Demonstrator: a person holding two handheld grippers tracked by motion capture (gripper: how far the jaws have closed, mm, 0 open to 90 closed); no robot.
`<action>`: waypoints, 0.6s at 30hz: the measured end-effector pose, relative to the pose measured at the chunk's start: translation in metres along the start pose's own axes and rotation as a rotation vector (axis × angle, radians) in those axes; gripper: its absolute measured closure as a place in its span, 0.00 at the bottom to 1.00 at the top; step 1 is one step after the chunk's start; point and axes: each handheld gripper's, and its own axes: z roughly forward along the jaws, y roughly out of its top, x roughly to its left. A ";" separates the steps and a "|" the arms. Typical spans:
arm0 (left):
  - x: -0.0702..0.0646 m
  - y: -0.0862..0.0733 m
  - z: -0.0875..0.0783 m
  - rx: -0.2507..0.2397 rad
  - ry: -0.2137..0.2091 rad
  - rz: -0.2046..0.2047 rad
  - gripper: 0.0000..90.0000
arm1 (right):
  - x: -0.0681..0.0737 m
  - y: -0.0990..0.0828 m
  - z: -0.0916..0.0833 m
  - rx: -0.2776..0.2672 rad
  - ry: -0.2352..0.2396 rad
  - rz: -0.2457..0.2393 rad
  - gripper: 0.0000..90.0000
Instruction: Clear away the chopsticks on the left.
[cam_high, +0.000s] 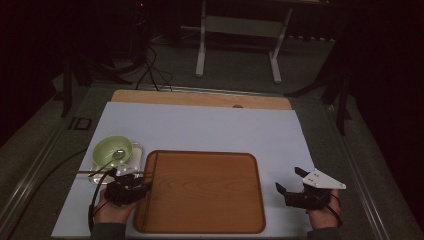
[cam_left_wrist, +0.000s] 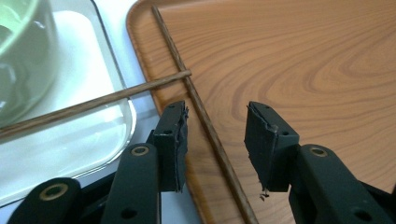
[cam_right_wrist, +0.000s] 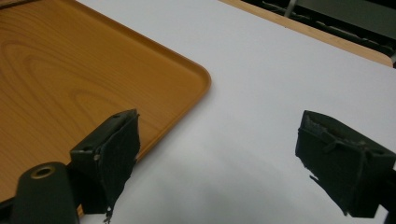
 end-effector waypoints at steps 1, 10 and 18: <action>0.001 0.000 -0.001 -0.005 0.001 0.003 0.66 | 0.000 0.000 0.000 0.001 0.000 0.001 0.15; 0.011 0.000 -0.010 -0.030 0.008 0.015 0.66 | 0.000 0.000 0.001 0.003 0.001 0.002 0.15; 0.019 0.002 -0.016 -0.049 0.017 0.030 0.63 | 0.000 0.000 0.000 0.001 -0.001 0.004 0.15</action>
